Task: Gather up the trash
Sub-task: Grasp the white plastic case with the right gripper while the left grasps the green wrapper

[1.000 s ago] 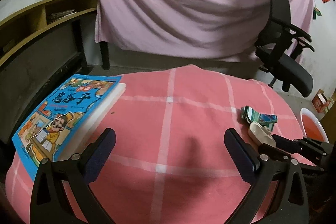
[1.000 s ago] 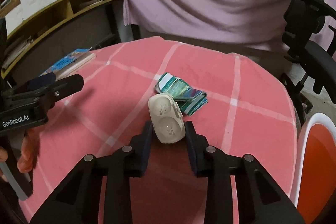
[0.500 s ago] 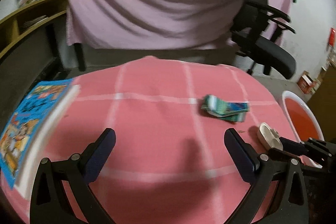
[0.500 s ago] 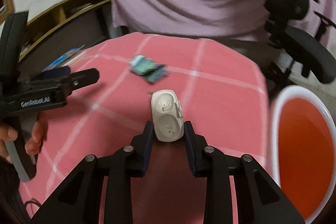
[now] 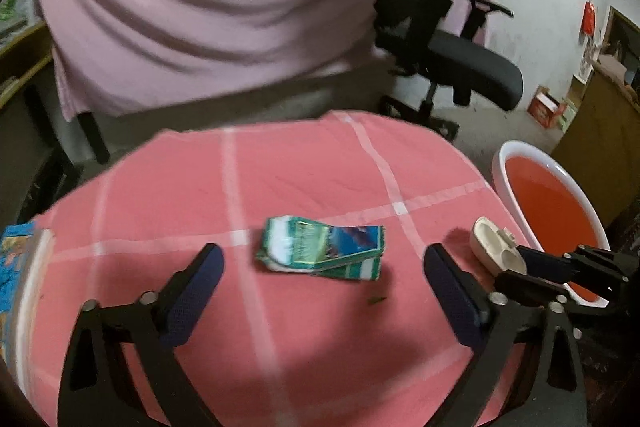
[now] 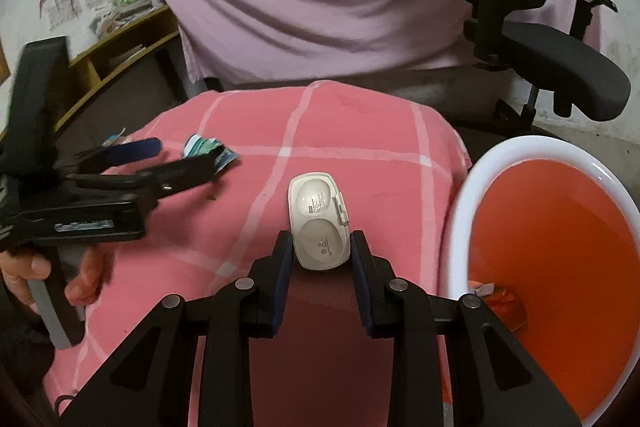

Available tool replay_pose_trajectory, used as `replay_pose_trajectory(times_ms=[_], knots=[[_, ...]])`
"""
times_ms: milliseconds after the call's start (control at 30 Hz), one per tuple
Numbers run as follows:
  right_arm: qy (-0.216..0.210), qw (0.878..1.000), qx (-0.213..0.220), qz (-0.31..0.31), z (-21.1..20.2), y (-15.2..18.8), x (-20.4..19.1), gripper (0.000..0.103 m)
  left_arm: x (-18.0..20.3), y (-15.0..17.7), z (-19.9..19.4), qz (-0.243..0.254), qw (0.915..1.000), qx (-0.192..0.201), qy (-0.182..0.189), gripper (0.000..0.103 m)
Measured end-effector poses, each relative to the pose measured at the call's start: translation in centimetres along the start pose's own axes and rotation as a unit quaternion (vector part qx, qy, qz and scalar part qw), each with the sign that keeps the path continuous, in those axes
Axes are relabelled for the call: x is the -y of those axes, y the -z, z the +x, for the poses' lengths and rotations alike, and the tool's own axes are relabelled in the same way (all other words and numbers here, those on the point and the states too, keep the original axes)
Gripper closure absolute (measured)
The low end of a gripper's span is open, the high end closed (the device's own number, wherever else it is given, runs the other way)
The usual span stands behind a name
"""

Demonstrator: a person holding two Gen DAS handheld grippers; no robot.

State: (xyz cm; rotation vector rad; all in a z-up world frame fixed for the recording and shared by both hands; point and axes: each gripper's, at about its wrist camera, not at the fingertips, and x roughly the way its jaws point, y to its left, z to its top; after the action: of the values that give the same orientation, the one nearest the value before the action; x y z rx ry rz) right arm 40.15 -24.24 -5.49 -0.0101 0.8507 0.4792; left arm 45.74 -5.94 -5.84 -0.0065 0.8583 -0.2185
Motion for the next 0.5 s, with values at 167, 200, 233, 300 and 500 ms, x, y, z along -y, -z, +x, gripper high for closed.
replay_pose_trajectory(times_ms=[167,200,233,300,500], knots=[[-0.001,1.000,0.001,-0.001,0.2,-0.1,0.0,0.077,-0.1,-0.3,0.7,-0.009,0.9998,-0.015,0.002,0.034],[0.000,1.000,0.001,-0.003,0.3,-0.1,0.0,0.077,0.0,-0.4,0.6,-0.008,0.9999,-0.014,0.001,0.040],[0.000,1.000,0.002,-0.004,0.2,0.0,0.0,0.077,0.0,-0.4,0.7,-0.008,0.9999,-0.015,-0.004,0.045],[0.003,1.000,0.002,-0.007,0.2,0.0,-0.1,0.077,-0.1,-0.2,0.3,-0.009,0.9999,-0.010,-0.005,0.046],[0.019,0.999,0.008,-0.024,0.1,0.2,-0.6,0.077,0.0,0.8,-2.0,-0.023,0.9991,0.031,-0.016,0.056]])
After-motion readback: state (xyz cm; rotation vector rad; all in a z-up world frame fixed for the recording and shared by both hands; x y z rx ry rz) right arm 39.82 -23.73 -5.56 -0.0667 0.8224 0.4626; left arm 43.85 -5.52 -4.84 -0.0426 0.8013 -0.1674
